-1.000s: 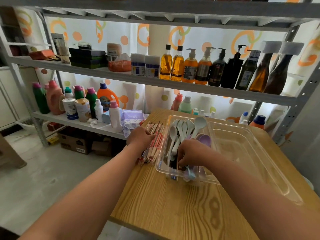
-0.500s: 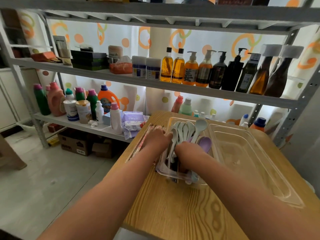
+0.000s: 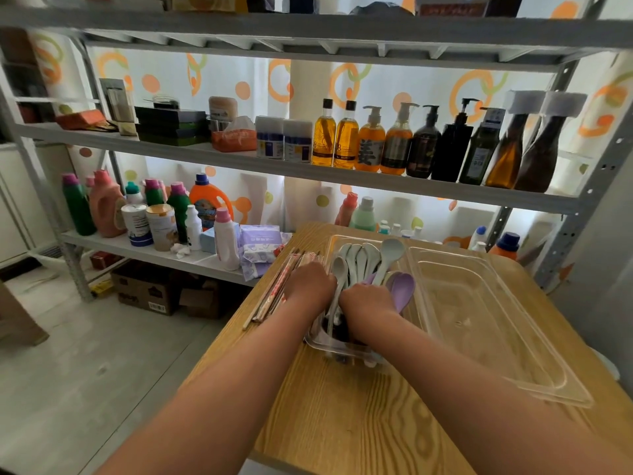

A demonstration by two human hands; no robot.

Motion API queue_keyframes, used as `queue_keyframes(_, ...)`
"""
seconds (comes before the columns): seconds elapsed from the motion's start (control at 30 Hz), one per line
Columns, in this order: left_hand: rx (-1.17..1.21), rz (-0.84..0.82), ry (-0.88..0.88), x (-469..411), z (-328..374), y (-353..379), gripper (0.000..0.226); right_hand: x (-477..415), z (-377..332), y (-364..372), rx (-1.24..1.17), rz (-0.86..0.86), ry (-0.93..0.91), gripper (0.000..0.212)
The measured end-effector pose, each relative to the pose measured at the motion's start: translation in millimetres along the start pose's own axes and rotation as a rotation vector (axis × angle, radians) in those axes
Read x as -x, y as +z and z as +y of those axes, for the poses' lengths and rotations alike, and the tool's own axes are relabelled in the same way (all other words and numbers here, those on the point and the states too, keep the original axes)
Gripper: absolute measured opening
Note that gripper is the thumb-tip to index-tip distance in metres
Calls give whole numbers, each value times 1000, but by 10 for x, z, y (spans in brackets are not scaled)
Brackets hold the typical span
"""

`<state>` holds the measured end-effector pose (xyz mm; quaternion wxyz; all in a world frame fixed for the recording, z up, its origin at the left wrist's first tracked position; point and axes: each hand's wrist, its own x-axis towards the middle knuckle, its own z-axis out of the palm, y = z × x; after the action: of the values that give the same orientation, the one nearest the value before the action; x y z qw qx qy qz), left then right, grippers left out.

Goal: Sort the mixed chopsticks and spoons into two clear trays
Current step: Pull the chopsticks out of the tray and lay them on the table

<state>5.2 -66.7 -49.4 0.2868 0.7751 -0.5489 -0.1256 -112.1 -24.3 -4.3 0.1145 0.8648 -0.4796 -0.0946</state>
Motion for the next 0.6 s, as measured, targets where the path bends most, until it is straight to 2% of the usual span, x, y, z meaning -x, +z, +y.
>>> queue_keyframes(0.13,-5,1,-4,3,8,-7,35,-31,21,25,-65,-25,24,33)
queue_keyframes(0.33,-26,9,3,13,20,-13,37,-15,129,16,-303,-104,76,40)
queue_keyframes(0.47,-19,3,-2,29,23,-20,40,39,173,-35,-386,-83,50,34)
queue_keyframes(0.57,-13,-6,-4,43,22,-24,39,86,220,-154,-505,-74,55,18)
queue_keyframes(0.6,-10,-5,2,41,19,-22,38,98,243,-205,-552,-69,57,19)
